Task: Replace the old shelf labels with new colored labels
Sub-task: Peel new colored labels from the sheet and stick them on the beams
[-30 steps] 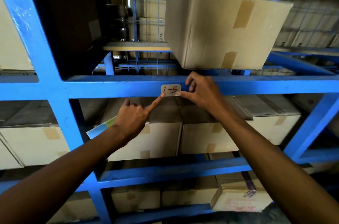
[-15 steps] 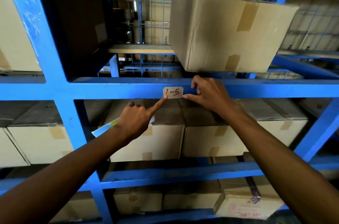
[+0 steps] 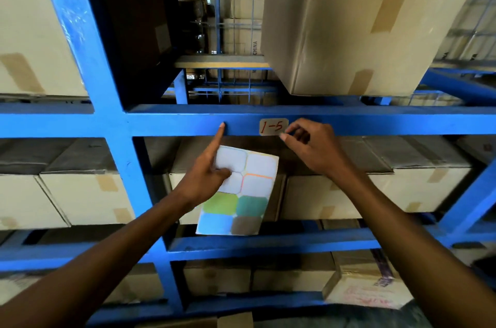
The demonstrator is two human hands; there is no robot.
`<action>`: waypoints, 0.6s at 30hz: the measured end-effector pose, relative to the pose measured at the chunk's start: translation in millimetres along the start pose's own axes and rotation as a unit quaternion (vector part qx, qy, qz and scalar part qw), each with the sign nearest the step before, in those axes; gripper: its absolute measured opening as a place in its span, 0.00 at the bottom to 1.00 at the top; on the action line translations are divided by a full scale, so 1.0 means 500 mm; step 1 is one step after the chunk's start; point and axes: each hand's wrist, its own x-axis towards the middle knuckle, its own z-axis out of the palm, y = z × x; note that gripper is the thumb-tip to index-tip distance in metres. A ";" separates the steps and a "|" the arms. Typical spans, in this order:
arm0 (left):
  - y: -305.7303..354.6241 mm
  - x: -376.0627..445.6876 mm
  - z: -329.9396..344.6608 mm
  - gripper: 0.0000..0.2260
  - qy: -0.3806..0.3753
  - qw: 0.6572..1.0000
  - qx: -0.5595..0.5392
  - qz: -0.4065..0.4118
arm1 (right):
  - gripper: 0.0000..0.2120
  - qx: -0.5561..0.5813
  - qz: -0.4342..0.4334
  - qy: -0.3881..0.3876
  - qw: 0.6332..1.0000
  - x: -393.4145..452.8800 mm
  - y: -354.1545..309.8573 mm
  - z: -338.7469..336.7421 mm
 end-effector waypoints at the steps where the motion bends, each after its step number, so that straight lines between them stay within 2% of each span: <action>1: -0.002 -0.009 -0.009 0.41 0.008 0.999 -0.046 -0.021 | 0.11 0.029 0.030 -0.012 0.999 -0.013 -0.015 0.013; 4: 0.002 -0.036 -0.043 0.40 0.032 0.992 -0.107 -0.065 | 0.20 0.122 0.119 -0.053 0.984 -0.056 -0.054 0.047; 7: 0.004 -0.056 -0.085 0.41 0.040 0.984 -0.149 -0.086 | 0.16 0.223 0.166 -0.122 0.953 -0.102 -0.096 0.081; 9: 0.002 -0.071 -0.118 0.41 0.032 0.979 -0.177 -0.094 | 0.15 0.253 0.180 -0.126 0.942 -0.134 -0.133 0.111; 12: -0.020 -0.103 -0.171 0.41 0.001 0.971 -0.211 -0.109 | 0.15 0.267 0.207 -0.054 0.940 -0.184 -0.196 0.167; 15: -0.050 -0.149 -0.217 0.41 -0.064 0.965 -0.218 -0.131 | 0.13 0.312 0.240 0.051 0.918 -0.243 -0.259 0.206; 18: -0.070 -0.203 -0.234 0.34 -0.129 0.958 -0.211 -0.148 | 0.13 0.323 0.290 0.121 0.893 -0.300 -0.317 0.219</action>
